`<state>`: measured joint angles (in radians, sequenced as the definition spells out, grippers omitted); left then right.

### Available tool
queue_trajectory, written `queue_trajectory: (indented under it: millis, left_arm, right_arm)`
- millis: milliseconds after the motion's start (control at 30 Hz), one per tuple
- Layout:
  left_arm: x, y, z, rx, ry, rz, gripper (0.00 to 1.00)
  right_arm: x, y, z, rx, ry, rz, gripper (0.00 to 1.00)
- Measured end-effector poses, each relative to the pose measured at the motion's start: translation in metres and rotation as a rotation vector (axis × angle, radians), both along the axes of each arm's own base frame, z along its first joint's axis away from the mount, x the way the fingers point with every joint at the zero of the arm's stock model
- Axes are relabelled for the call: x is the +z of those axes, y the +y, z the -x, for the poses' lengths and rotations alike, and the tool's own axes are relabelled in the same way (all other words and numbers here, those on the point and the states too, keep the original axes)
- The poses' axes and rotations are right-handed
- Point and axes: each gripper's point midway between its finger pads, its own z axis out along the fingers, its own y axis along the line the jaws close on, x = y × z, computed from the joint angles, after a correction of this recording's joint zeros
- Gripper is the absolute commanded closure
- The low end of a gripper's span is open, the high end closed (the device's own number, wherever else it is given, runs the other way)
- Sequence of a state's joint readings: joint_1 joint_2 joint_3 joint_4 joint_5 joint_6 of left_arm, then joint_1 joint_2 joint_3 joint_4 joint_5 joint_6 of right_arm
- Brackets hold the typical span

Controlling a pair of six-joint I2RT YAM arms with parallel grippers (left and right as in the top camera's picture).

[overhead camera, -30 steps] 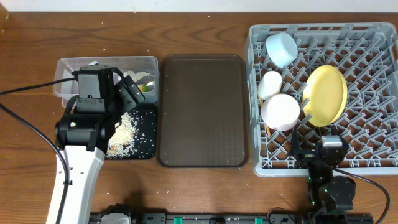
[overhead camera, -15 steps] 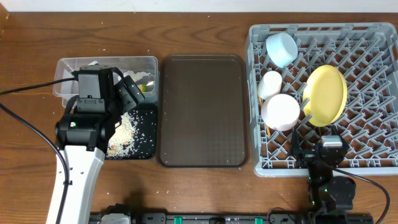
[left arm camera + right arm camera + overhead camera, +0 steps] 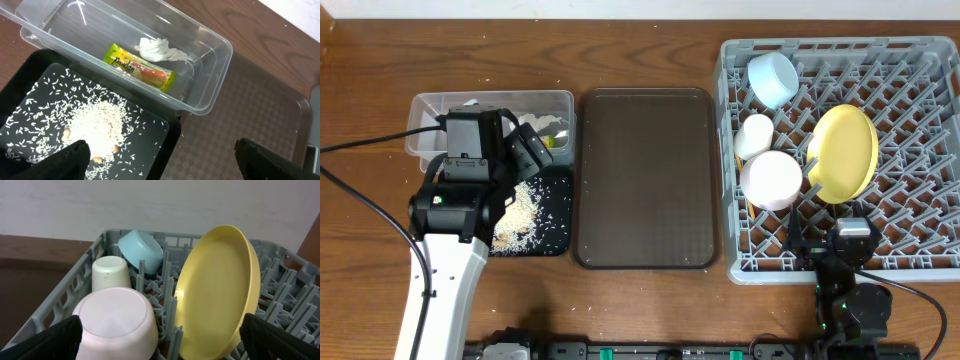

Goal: Sort waste into correct bins and load items into the dishwasher rack

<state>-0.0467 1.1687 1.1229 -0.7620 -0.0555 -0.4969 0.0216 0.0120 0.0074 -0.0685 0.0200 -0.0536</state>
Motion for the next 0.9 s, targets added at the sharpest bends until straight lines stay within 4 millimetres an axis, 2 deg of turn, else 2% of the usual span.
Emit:
queue_trajectory:
  millis: [167, 300, 433, 567, 700, 800, 900]
  left_arm:
    - [-0.003, 0.0, 0.007, 0.0, 0.024, -0.001, 0.05]
    - [-0.003, 0.001, 0.025, 0.0, 0.008, 0.0, 0.05]
    - [-0.003, 0.002, 0.053, 0.0, -0.032, 0.002, 0.05]
    - [-0.018, 0.004, 0.083, 0.0, -0.058, 0.003, 0.05]
    - [-0.046, 0.005, 0.11, 0.0, -0.086, 0.004, 0.04]
    - [-0.063, 0.005, 0.117, 0.0, -0.133, 0.007, 0.05]
    - [-0.069, 0.005, 0.111, 0.0, -0.236, 0.012, 0.04]
  right_arm:
    - [0.0, 0.0, 0.0, 0.0, 0.0, 0.0, 0.01]
    - [0.0, 0.0, 0.0, -0.001, 0.0, -0.002, 0.01]
    - [0.0, 0.0, 0.0, -0.003, 0.0, -0.002, 0.01]
    - [0.0, -0.001, 0.0, -0.003, 0.0, -0.002, 0.01]
    - [0.0, -0.001, 0.0, -0.003, 0.0, -0.002, 0.01]
    - [0.0, -0.001, 0.0, -0.003, 0.0, -0.002, 0.01]
    - [0.0, -0.001, 0.0, -0.003, 0.0, -0.002, 0.01]
